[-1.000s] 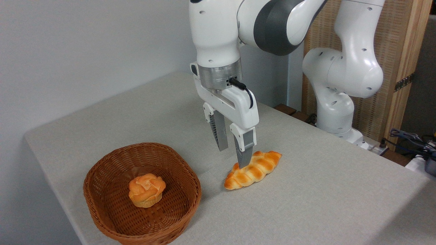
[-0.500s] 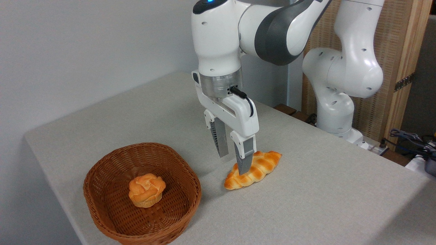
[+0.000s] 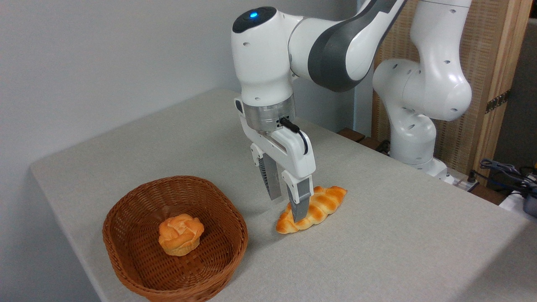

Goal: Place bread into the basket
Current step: 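Close the gripper around the middle of the braided bread roll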

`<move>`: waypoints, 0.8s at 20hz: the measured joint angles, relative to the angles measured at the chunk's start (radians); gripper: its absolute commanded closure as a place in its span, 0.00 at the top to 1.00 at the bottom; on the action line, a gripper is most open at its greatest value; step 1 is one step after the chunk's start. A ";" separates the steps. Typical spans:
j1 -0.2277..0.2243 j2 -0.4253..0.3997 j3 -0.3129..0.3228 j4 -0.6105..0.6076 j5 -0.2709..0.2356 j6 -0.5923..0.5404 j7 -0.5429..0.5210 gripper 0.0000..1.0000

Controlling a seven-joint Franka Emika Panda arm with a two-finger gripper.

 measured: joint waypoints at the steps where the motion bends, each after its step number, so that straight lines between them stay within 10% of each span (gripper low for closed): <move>1: 0.000 0.002 0.000 -0.002 0.000 0.000 0.000 1.00; 16: 0.000 0.003 0.001 -0.052 0.053 -0.005 0.000 1.00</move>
